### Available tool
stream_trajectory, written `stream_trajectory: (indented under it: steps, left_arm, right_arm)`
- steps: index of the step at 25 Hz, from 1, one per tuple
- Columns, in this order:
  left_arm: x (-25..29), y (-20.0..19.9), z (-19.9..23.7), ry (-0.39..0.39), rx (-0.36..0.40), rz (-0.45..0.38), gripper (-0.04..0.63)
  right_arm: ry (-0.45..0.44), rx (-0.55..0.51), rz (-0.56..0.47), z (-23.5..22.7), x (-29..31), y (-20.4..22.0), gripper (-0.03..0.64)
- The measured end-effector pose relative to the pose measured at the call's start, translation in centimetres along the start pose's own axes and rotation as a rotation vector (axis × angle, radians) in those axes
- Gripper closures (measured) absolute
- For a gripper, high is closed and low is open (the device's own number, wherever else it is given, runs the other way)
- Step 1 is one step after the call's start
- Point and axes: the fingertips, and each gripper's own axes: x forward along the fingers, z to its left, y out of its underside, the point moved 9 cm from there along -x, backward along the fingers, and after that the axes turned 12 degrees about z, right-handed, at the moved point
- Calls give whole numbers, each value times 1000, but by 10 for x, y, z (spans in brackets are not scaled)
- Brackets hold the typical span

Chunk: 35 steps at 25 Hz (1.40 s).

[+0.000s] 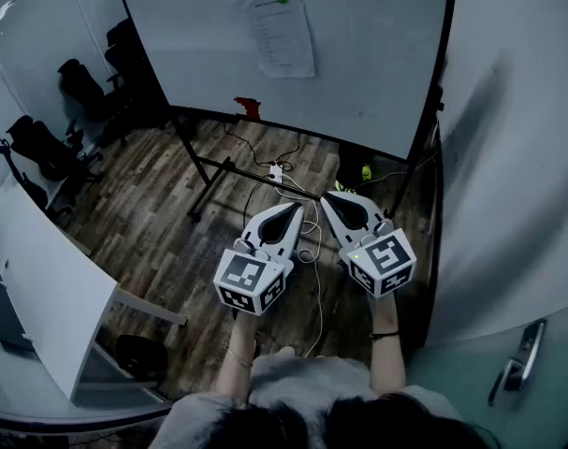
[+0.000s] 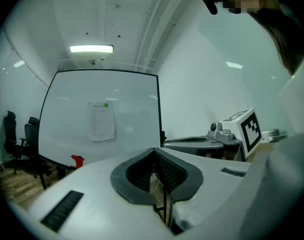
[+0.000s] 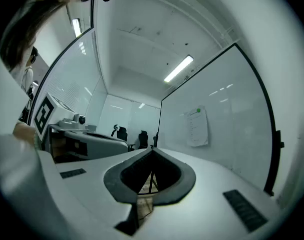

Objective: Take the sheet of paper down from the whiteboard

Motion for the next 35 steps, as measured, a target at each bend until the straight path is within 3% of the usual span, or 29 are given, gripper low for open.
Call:
stream_trajectory:
  steps: [9, 22, 28, 35]
  left_arm:
    - [9, 3, 1, -10, -6, 13, 592]
    - [-4, 6, 3, -99, -30, 40, 592]
    - [6, 6, 26, -99, -42, 26, 592]
    - [28, 7, 86, -74, -37, 9, 592]
  right_arm:
    - [-4, 0, 7, -8, 1, 5, 617]
    - [-63, 22, -18, -3, 7, 3, 617]
    - [-69, 11, -5, -9, 32, 0, 617]
    - [-29, 1, 4, -24, 88, -5, 617]
